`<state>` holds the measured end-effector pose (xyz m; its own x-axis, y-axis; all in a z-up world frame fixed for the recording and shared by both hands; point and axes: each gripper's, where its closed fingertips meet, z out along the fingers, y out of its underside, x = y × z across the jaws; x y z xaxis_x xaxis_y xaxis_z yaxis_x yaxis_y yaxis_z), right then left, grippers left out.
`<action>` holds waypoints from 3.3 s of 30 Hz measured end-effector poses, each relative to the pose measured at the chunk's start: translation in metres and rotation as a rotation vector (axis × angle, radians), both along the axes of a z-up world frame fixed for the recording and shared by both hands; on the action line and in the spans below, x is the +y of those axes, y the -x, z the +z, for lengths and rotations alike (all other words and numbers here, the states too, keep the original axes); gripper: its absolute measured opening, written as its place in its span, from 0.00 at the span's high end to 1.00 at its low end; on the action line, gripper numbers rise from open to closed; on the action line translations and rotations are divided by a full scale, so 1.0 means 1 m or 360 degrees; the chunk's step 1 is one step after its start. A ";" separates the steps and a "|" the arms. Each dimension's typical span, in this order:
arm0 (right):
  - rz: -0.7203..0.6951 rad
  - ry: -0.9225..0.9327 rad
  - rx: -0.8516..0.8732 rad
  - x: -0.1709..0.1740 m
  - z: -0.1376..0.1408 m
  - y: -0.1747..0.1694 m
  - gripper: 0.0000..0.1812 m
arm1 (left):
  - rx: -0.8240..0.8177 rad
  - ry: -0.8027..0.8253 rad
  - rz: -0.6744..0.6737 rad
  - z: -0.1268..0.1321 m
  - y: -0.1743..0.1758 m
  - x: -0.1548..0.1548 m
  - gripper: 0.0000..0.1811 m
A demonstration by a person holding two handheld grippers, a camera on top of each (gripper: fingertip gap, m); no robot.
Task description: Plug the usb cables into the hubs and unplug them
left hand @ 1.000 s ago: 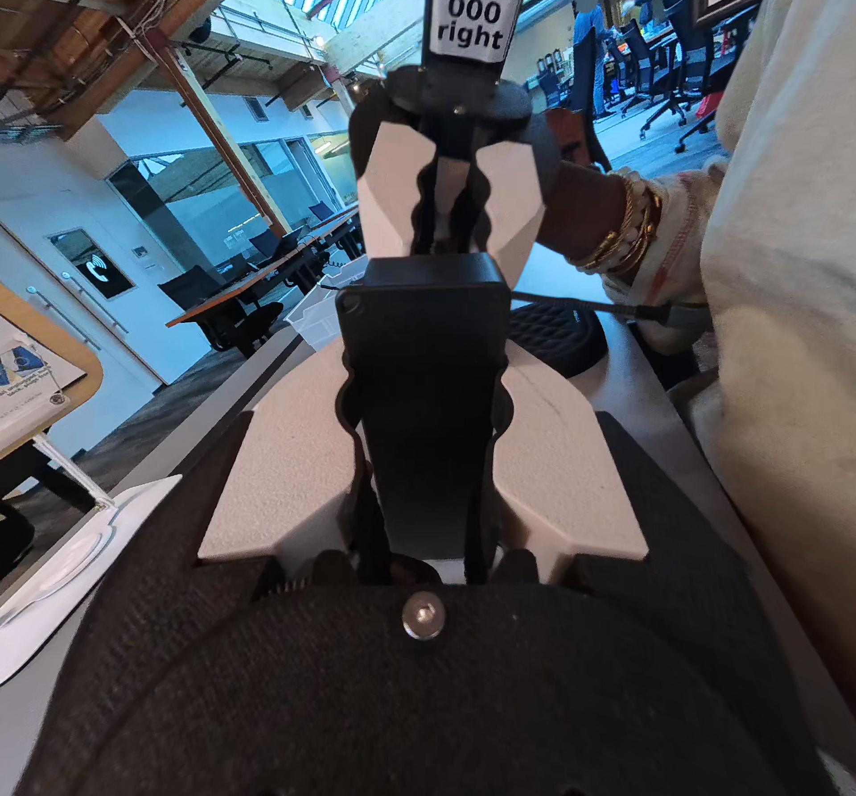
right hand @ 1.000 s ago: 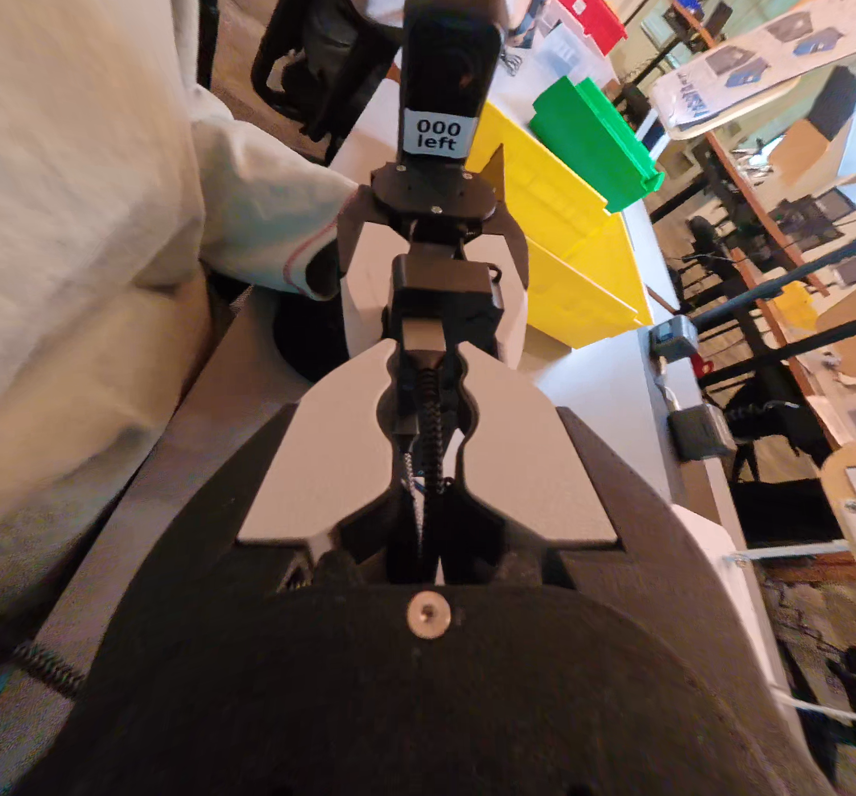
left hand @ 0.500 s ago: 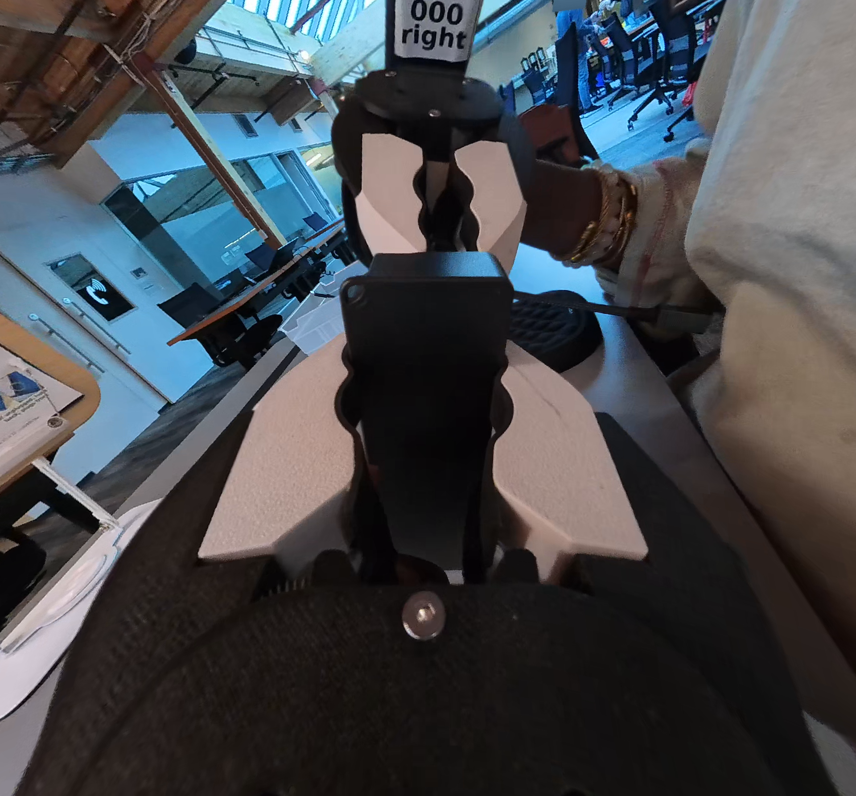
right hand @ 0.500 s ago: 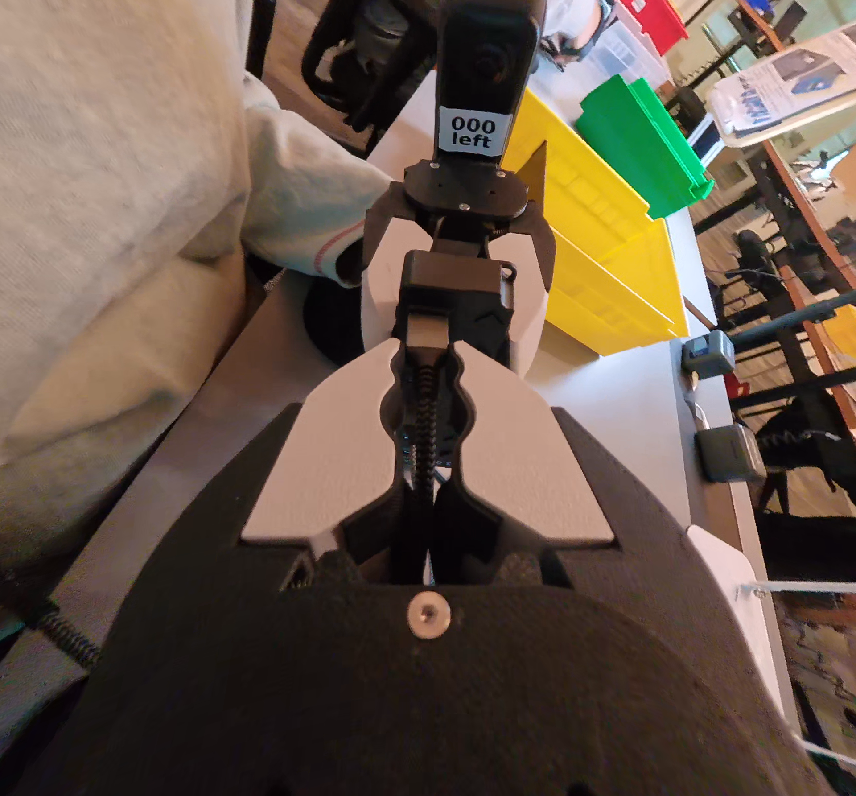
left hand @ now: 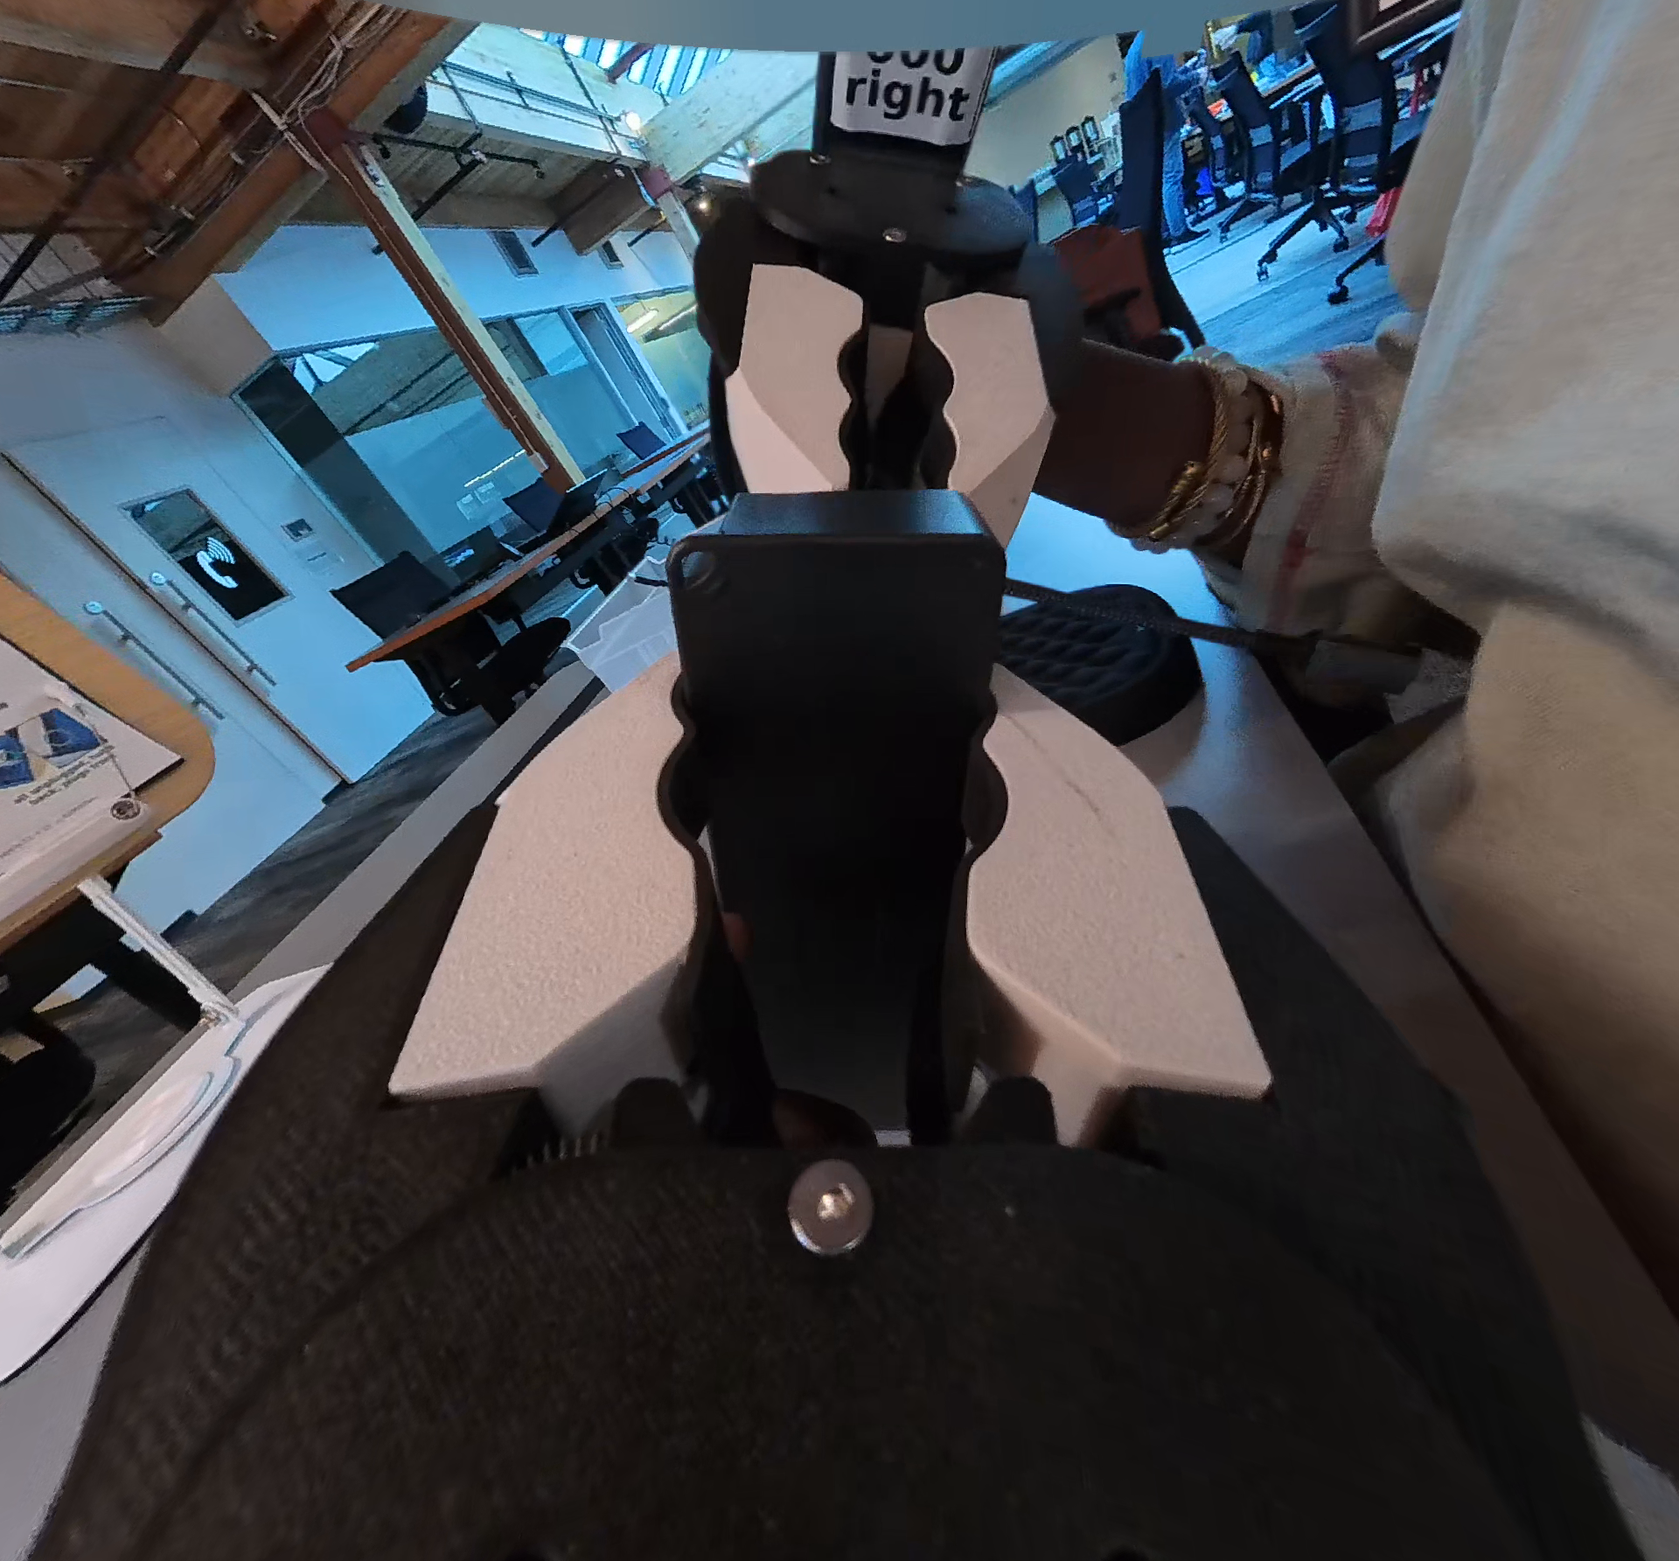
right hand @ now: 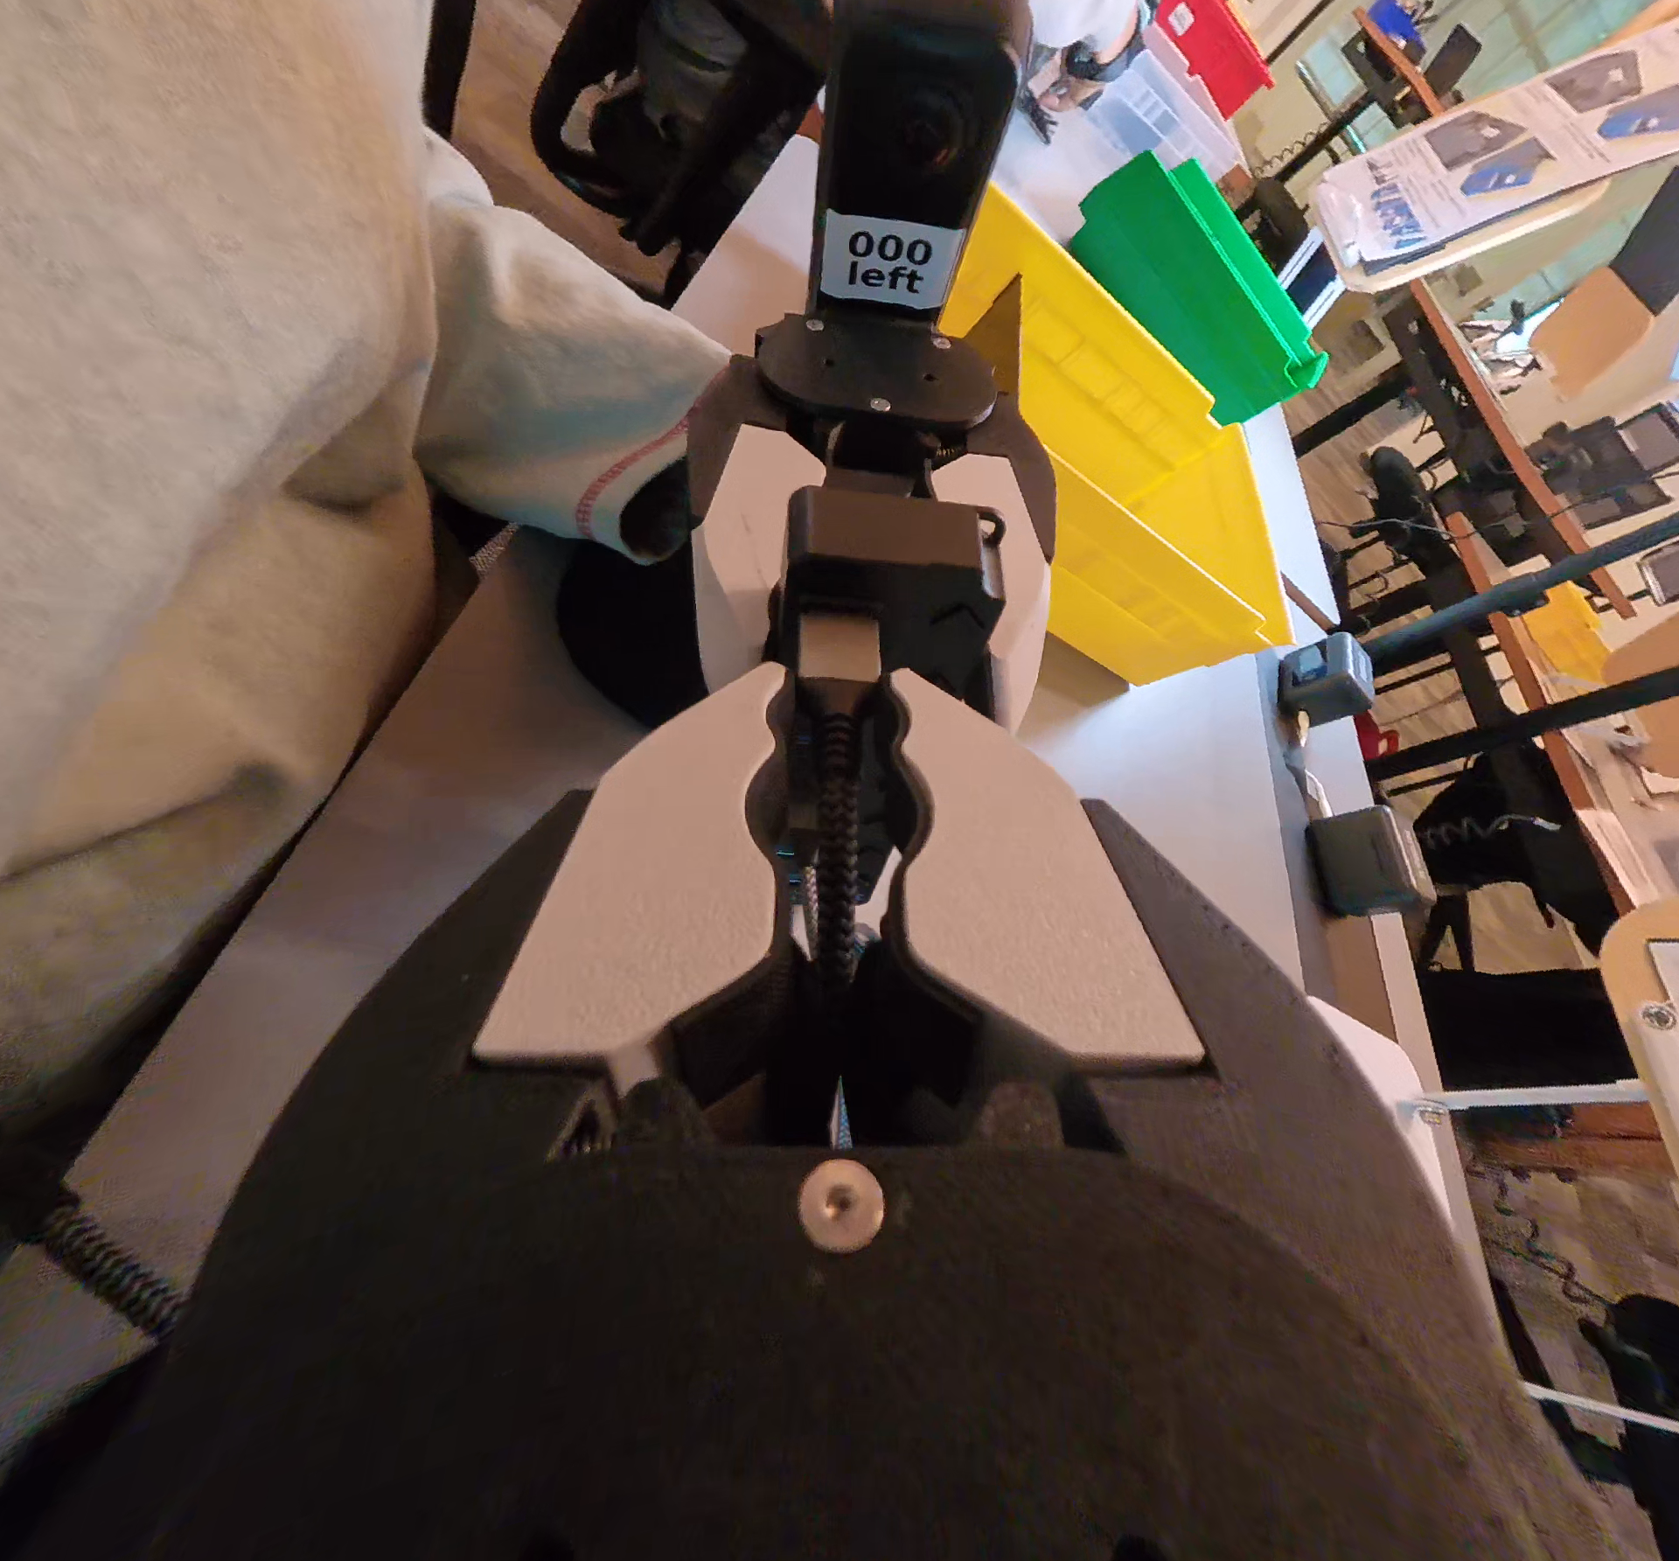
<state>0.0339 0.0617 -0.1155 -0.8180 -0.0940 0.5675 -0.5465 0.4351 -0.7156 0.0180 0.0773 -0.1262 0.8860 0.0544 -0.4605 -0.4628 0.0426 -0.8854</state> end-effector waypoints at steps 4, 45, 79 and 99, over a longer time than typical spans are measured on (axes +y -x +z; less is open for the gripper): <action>-0.0143 0.0062 -0.0065 -0.004 0.005 0.010 0.91 | -0.0092 -0.0034 0.0049 0.004 0.009 -0.004 0.70; -0.1472 0.1512 0.0645 0.279 0.186 0.043 0.91 | -0.0227 -0.0088 0.0129 0.004 0.029 -0.032 0.70; -0.1820 -0.0111 -0.0377 0.372 -0.063 0.104 0.73 | -0.0220 -0.0125 0.0124 0.005 0.028 -0.030 0.70; -0.2758 0.0003 -0.0361 0.482 -0.065 0.100 0.71 | -0.0213 -0.0127 0.0123 0.005 0.028 -0.029 0.70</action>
<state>-0.0658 0.5433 -0.1806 -0.0197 0.8995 0.4365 0.6113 0.3563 -0.7066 -0.0098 0.0479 -0.1214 0.9310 0.1562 -0.3299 -0.3454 0.0842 -0.9347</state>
